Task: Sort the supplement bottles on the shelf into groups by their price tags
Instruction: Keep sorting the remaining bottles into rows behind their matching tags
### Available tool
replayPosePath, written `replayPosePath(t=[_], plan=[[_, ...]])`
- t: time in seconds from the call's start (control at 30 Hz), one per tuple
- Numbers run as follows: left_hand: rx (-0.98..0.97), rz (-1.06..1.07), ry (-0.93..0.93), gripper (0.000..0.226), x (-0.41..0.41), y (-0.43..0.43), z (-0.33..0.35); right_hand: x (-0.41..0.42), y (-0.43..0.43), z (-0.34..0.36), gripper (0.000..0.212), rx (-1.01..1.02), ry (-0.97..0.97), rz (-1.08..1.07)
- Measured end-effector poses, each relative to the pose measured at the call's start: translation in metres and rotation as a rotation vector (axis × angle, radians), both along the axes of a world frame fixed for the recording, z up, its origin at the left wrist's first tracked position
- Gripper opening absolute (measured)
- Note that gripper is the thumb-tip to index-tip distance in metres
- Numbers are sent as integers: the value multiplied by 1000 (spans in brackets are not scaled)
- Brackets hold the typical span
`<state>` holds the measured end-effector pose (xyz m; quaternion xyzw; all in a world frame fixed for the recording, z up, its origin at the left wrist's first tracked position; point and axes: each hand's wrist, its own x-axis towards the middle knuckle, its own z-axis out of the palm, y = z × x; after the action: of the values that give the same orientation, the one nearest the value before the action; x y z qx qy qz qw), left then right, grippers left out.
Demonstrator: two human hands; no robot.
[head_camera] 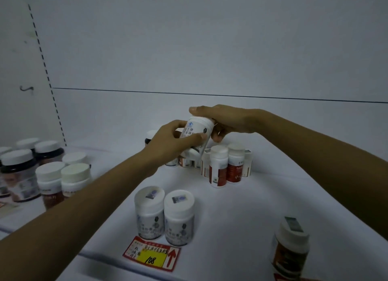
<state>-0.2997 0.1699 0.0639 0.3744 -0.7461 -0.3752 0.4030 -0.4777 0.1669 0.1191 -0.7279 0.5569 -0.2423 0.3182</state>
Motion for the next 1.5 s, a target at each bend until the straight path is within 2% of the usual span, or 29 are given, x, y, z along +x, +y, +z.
replayPosePath(t=[0.13,0.33,0.43,0.7,0.87,1.2,1.37,1.5], plan=[[-43,47,8,51,-6,-4,-7,-5,3,5,45,-71,2,-8],[-88,22,115,52,0,-5,-2,-14,1,7,39,-148,-71,-27],[-78,4,104,57,5,-10,-1,-8,-3,7,40,-143,-64,-19],[-109,1,144,50,36,-23,-2,23,-11,18,33,-86,-14,48],[-121,21,98,42,58,-19,-23,52,-12,9,35,-115,135,94],[202,-133,45,23,87,-12,-75,90,-17,-44,42,-91,426,128],[439,-130,154,68,88,-12,-94,91,-15,-64,45,10,447,154],[471,-70,166,58,86,-13,-99,88,-11,-67,42,20,410,152]])
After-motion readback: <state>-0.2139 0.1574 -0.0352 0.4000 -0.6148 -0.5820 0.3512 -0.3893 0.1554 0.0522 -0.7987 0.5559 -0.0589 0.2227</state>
